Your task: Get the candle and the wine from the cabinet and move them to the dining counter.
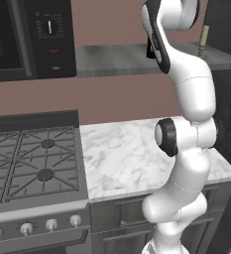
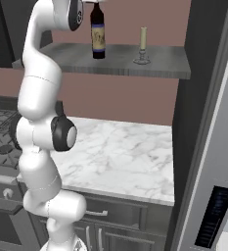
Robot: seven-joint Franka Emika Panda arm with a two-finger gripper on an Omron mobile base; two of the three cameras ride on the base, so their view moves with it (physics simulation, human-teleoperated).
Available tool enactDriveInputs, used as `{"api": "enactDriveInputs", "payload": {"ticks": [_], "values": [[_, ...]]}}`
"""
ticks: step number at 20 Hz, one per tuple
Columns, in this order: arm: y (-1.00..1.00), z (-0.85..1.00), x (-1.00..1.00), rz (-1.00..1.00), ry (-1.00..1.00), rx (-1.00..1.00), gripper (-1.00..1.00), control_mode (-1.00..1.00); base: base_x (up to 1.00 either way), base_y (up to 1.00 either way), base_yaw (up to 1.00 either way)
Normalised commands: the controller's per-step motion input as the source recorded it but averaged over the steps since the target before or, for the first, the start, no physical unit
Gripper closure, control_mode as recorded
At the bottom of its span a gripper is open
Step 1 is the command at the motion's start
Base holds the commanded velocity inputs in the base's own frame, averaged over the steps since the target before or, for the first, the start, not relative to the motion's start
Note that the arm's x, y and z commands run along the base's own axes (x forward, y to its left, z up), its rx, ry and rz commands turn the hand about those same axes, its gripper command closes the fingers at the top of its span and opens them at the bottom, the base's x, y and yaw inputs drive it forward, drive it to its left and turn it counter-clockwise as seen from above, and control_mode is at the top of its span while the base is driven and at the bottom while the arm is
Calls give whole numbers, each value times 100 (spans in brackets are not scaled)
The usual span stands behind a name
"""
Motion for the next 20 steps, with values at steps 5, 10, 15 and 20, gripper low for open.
{"api": "enactDriveInputs", "payload": {"ticks": [5,10,15,20], "values": [[-1,0,20,0,0,-2,-100,-100,0,0,0],[-7,0,18,0,0,0,-100,-100,0,0,0],[-11,0,16,0,0,0,-100,-100,0,0,0],[-11,0,16,0,0,0,-100,-100,0,0,0]]}}
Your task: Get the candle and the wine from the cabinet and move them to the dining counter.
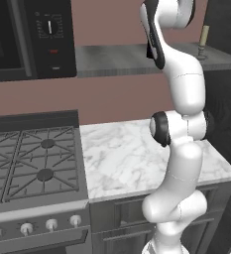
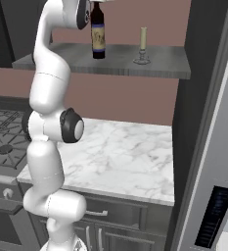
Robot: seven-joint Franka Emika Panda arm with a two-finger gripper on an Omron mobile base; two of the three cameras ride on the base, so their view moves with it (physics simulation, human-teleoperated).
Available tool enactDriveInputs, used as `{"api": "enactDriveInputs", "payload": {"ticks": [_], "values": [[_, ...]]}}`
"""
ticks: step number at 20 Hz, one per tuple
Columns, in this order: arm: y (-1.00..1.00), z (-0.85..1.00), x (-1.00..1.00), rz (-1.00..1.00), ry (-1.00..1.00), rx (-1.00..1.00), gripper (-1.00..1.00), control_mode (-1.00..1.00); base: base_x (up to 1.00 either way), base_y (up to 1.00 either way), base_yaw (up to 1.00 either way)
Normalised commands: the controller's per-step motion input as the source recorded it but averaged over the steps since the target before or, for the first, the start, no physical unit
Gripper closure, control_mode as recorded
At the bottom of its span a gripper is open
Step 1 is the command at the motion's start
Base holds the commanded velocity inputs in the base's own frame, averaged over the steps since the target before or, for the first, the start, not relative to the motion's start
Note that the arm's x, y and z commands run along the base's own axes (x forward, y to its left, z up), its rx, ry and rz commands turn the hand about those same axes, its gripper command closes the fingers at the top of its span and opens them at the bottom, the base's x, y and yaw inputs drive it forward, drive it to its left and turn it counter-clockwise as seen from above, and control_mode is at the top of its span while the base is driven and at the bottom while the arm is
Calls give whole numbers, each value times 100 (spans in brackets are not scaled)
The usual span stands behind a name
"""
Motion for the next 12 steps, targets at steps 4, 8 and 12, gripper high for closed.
{"api": "enactDriveInputs", "payload": {"ticks": [4,8,12], "values": [[-6,0,17,0,0,0,-100,-100,0,0,0],[0,0,13,0,0,0,-100,-100,0,0,0],[0,0,12,0,0,0,-100,-100,0,0,0]]}}
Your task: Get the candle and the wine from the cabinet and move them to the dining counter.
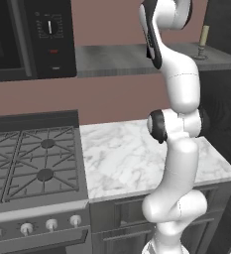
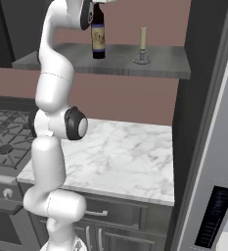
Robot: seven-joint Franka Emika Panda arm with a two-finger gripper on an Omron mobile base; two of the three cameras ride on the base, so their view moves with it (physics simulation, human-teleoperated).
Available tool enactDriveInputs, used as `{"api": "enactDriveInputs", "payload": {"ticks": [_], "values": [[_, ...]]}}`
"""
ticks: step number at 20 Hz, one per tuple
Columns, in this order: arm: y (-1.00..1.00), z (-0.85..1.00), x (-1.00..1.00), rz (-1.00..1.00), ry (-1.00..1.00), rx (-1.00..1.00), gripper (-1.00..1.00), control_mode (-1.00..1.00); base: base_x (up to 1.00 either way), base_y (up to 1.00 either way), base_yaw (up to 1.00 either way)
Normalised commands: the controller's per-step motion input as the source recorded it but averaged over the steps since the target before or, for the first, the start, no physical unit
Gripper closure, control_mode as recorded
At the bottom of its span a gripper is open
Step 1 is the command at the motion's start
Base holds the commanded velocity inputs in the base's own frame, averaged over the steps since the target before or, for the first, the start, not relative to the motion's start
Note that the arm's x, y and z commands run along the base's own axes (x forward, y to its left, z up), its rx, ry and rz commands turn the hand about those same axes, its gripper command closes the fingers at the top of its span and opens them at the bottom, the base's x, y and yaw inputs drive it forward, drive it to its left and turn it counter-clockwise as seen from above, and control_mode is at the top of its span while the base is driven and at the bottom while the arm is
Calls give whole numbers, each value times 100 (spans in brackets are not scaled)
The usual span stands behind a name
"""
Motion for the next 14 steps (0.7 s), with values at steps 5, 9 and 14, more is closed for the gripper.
{"api": "enactDriveInputs", "payload": {"ticks": [5,9,14], "values": [[0,0,9,0,0,0,-100,-100,0,0,0],[0,0,6,0,0,0,-100,-100,0,0,0],[0,0,0,0,0,0,-100,-100,0,0,0]]}}
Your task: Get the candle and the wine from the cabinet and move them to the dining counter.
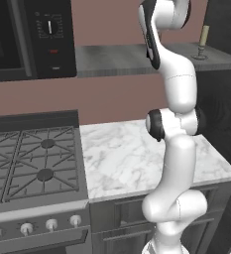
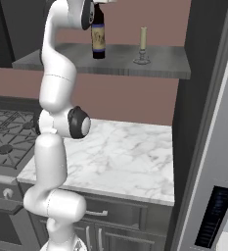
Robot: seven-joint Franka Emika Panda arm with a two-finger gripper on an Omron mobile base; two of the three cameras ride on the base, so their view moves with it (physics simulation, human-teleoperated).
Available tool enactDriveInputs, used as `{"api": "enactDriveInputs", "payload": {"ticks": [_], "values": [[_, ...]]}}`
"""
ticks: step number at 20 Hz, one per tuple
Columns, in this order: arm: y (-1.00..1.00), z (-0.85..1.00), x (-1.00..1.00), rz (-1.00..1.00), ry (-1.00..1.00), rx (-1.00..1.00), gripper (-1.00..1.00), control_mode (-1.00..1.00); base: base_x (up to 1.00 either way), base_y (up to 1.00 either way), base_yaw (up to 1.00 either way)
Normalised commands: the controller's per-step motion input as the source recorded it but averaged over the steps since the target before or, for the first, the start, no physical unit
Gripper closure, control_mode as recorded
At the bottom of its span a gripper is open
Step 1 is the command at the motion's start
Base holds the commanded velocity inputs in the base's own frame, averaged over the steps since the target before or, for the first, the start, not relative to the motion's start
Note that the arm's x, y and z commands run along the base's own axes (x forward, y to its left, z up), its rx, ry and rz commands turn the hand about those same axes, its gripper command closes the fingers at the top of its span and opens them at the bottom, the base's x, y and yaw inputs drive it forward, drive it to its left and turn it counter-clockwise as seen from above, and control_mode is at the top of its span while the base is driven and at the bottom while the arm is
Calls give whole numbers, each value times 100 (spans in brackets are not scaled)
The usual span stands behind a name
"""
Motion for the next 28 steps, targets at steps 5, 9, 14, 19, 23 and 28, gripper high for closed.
{"api": "enactDriveInputs", "payload": {"ticks": [5,9,14,19,23,28], "values": [[0,0,0,0,0,0,-100,-100,0,0,0],[0,0,0,0,0,0,-100,-100,0,0,0],[0,0,0,0,0,0,100,-100,0,0,0],[0,0,0,0,0,0,100,-100,0,0,0],[0,0,0,0,0,0,100,-100,0,0,0],[0,0,0,0,0,0,100,-100,0,0,0]]}}
